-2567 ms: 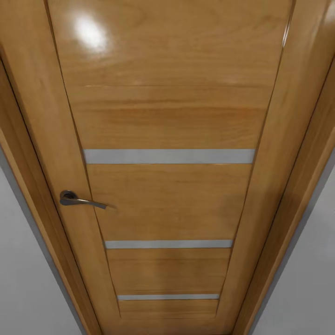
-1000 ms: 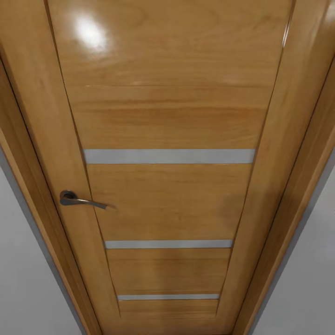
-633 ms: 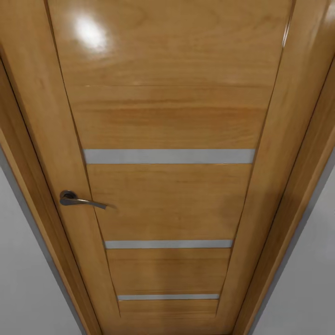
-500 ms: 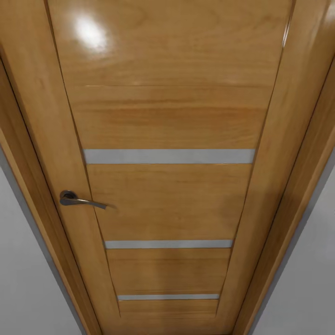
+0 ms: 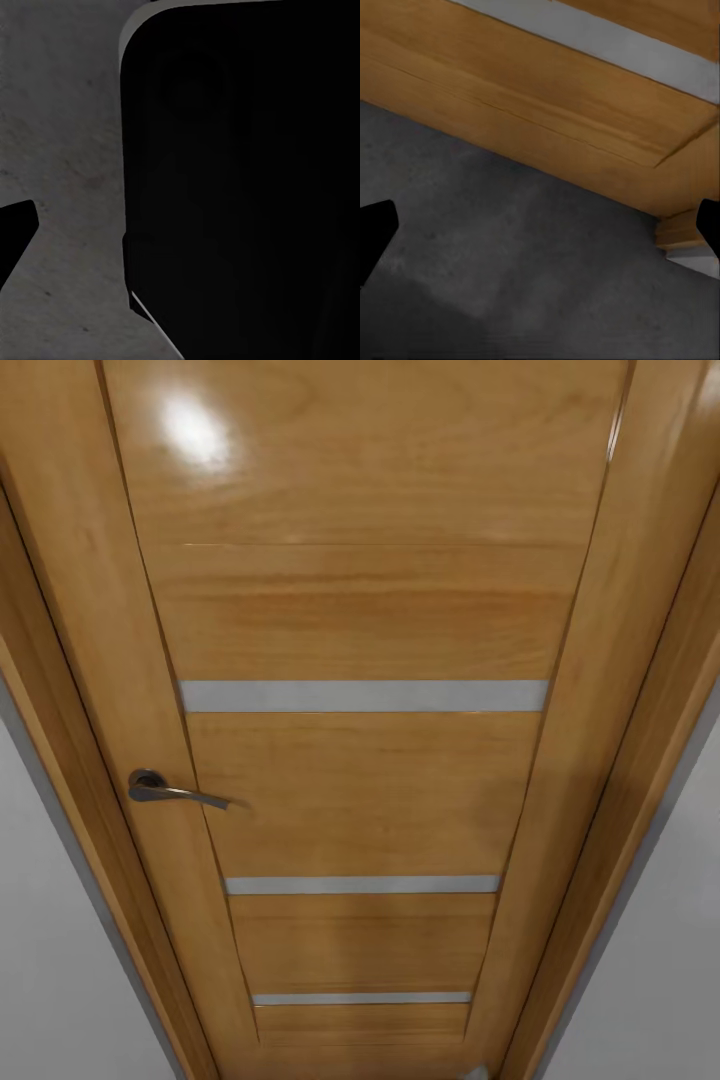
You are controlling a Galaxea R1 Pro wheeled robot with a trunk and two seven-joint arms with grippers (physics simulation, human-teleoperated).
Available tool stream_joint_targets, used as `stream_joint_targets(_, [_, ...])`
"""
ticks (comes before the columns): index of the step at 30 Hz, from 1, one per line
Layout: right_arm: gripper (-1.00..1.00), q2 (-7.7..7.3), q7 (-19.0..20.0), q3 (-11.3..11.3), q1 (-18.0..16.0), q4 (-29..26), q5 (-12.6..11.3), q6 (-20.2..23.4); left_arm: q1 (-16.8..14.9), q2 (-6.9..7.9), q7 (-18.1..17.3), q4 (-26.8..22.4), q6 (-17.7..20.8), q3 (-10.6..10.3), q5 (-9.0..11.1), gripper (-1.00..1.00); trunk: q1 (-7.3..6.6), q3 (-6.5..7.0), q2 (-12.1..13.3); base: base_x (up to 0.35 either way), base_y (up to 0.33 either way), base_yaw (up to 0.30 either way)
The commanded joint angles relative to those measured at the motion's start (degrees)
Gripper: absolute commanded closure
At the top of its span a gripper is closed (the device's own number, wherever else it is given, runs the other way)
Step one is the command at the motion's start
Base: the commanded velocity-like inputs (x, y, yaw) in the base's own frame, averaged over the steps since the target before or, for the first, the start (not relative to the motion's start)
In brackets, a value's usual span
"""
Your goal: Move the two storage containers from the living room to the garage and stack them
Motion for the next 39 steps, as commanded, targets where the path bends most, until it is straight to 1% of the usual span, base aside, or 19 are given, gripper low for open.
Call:
stream_joint_targets(1, [-1.00, -0.36, -0.5, 0.3, 0.0, -1.3, -0.4, 0.7, 0.0, 0.00, 0.0, -0.1, -0.1, 0.0, 0.1, -1.00, 0.00, -0.05, 0.0, 0.000, 0.000, 0.000])
stream_joint_targets(2, [-1.00, -0.82, -0.4, 0.3, 0.0, -3.4, -0.4, 1.5, 0.0, -0.03, 0.0, -0.1, -0.1, 0.1, 0.1, -1.00, 0.00, -0.05, 0.0, 0.000, 0.000, 0.000])
stream_joint_targets(4, [-1.00, -1.19, -0.4, 0.3, 0.0, -5.5, -0.4, 2.4, 0.0, -0.05, 0.0, -0.1, -0.1, 0.1, 0.1, -1.00, 0.00, -0.05, 0.0, 0.000, 0.000, 0.000])
stream_joint_targets(5, [-1.00, -1.48, -0.4, 0.3, 0.0, -7.5, -0.4, 3.3, 0.0, -0.06, 0.0, -0.1, -0.1, 0.1, 0.1, -1.00, 0.00, -0.05, 0.0, 0.000, 0.000, 0.000])
stream_joint_targets(7, [-1.00, -1.66, -0.4, 0.3, 0.0, -9.5, -0.4, 4.2, 0.0, -0.07, 0.0, -0.1, -0.1, 0.0, 0.1, -1.00, 0.00, -0.05, 0.0, 0.000, 0.000, 0.000])
stream_joint_targets(8, [-1.00, -1.77, -0.4, 0.3, 0.0, -11.3, -0.4, 5.1, 0.0, -0.08, 0.0, -0.1, -0.1, 0.0, 0.1, -1.00, 0.00, -0.05, 0.0, 0.000, 0.000, 0.000])
stream_joint_targets(9, [-1.00, -1.95, -0.3, 0.3, 0.0, -15.7, -0.3, 7.4, 0.0, -0.08, 0.0, -0.1, -0.1, 0.0, 0.1, -1.00, 0.00, -0.05, 0.0, 0.000, 0.000, 0.000])
stream_joint_targets(14, [-1.00, -2.22, -0.2, 0.3, 0.0, -21.4, -0.3, 9.2, 0.0, -0.09, 0.0, -0.1, -0.1, 0.0, 0.1, -1.00, 0.00, -0.05, 0.0, 0.000, 0.000, 0.000])
stream_joint_targets(17, [-1.00, -3.17, -0.1, 0.3, 0.0, -24.4, -0.3, 9.6, 0.0, -0.09, 0.0, -0.1, -0.1, 0.0, 0.1, -1.00, 0.00, -0.05, 0.0, 0.000, 0.000, 0.000])
stream_joint_targets(19, [-1.00, -4.33, -0.1, 0.3, 0.0, -27.7, -0.3, 10.6, 0.0, -0.09, 0.0, -0.1, -0.1, 0.0, 0.1, -1.00, 0.00, -0.05, 0.0, 0.000, 0.000, 0.000])
stream_joint_targets(22, [-1.00, -4.84, 0.0, 0.3, 0.0, -30.2, -0.3, 11.5, 0.0, -0.09, 0.0, -0.1, -0.1, 0.0, 0.1, -1.00, 0.00, -0.05, 0.0, 0.000, 0.000, 0.000])
stream_joint_targets(26, [-1.00, -5.07, 0.0, 0.3, 0.0, -32.9, -0.3, 12.8, 0.0, -0.09, 0.0, -0.1, -0.1, 0.0, 0.1, -1.00, 0.00, -0.05, 0.0, 0.000, 0.000, 0.000])
stream_joint_targets(30, [-1.00, -5.07, 0.0, 0.3, 0.0, -32.9, -0.3, 12.8, 0.0, -0.09, 0.0, -0.1, -0.1, 0.0, 0.1, -1.00, 0.00, -0.05, 0.0, 0.000, 0.000, 0.000])
stream_joint_targets(34, [-1.00, -5.08, 0.0, 0.2, -0.2, -35.2, -0.2, 14.0, 0.0, -0.09, 0.0, -0.1, -0.1, 0.1, 0.1, -1.00, 0.00, -0.05, 0.0, 0.000, 0.000, 0.000])
stream_joint_targets(39, [-1.00, -5.02, 0.0, 0.2, -1.8, -36.4, -0.3, 14.7, 0.0, -0.09, 0.0, -0.1, -0.1, 0.1, 0.1, -1.00, 0.00, -0.05, 0.0, 0.000, 0.000, 0.000])
